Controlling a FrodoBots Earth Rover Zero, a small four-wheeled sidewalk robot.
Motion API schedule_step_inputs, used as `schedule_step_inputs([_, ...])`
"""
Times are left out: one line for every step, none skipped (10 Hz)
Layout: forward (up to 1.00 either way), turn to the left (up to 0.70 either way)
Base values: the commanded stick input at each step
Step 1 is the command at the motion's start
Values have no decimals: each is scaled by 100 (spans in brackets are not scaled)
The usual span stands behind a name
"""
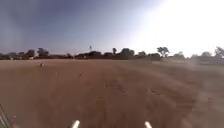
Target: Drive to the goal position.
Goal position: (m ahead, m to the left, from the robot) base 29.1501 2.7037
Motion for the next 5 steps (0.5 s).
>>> schedule_step_inputs([100, 3])
schedule_step_inputs([100, 3])
schedule_step_inputs([100, 3])
schedule_step_inputs([100, 3])
schedule_step_inputs([100, 7])
